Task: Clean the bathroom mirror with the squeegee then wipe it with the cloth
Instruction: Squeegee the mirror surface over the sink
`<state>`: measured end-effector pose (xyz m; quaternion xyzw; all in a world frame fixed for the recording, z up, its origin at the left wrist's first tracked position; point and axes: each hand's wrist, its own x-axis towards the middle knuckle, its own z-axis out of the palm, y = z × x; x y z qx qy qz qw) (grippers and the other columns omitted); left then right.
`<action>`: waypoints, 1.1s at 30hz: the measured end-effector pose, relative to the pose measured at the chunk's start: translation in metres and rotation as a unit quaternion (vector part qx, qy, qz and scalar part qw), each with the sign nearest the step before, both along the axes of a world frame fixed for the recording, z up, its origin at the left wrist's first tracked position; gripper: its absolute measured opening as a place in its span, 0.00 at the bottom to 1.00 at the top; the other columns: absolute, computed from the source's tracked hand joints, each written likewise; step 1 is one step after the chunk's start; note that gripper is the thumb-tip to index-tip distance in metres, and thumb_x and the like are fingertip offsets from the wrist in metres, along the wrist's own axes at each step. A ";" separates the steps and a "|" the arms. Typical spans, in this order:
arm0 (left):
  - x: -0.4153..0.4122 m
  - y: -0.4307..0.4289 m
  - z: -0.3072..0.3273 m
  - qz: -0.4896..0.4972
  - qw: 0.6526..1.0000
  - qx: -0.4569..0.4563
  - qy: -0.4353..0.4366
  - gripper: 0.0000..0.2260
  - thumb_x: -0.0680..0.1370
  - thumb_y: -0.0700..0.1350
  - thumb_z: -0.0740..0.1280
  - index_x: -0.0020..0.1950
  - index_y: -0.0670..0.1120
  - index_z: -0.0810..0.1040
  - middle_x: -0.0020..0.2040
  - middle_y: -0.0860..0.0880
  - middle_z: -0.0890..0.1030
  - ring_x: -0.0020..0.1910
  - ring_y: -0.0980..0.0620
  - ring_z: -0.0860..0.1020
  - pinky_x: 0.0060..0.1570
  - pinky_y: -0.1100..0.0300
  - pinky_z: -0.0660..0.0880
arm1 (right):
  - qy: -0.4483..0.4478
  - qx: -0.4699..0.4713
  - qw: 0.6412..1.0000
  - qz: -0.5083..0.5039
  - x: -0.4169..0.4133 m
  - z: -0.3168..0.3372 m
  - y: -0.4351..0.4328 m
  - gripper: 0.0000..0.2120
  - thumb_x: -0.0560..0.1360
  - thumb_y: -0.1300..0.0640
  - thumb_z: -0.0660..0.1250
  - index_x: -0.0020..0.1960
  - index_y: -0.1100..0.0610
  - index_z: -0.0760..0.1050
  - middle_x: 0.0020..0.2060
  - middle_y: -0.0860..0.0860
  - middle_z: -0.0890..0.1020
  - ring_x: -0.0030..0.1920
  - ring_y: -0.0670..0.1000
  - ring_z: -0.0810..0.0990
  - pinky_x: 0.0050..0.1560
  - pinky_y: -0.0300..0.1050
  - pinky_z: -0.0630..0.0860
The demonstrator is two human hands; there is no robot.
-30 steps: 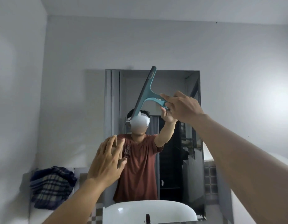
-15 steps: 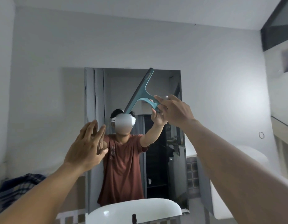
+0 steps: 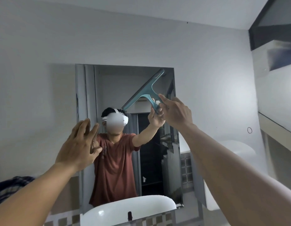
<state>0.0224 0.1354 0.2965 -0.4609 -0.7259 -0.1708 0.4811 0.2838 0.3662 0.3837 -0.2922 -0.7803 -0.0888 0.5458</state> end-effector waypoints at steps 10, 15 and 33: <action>0.001 -0.001 0.001 -0.007 1.000 0.001 0.002 0.45 0.66 0.57 0.79 0.79 0.45 0.65 0.76 0.37 0.64 0.76 0.35 0.61 0.63 0.38 0.76 | 0.015 -0.020 1.000 -0.002 0.013 0.006 0.006 0.20 0.85 0.46 0.51 0.77 0.38 0.64 0.54 0.49 0.75 0.47 0.56 0.79 0.46 0.50 0.75; 0.000 -0.001 0.001 -0.012 1.000 0.000 -0.006 0.45 0.66 0.57 0.80 0.78 0.45 0.66 0.75 0.37 0.64 0.76 0.35 0.62 0.61 0.36 0.77 | 0.029 -0.031 0.999 0.010 0.012 0.007 0.006 0.20 0.85 0.46 0.52 0.76 0.38 0.65 0.51 0.47 0.72 0.46 0.55 0.78 0.46 0.49 0.74; -0.004 0.004 -0.014 -0.007 1.000 0.013 0.016 0.39 0.71 0.53 0.76 0.78 0.42 0.66 0.77 0.35 0.62 0.76 0.33 0.61 0.69 0.35 0.69 | 0.114 -0.149 0.982 0.035 -0.009 -0.034 -0.014 0.22 0.85 0.47 0.49 0.78 0.38 0.60 0.53 0.53 0.77 0.49 0.57 0.79 0.47 0.50 0.74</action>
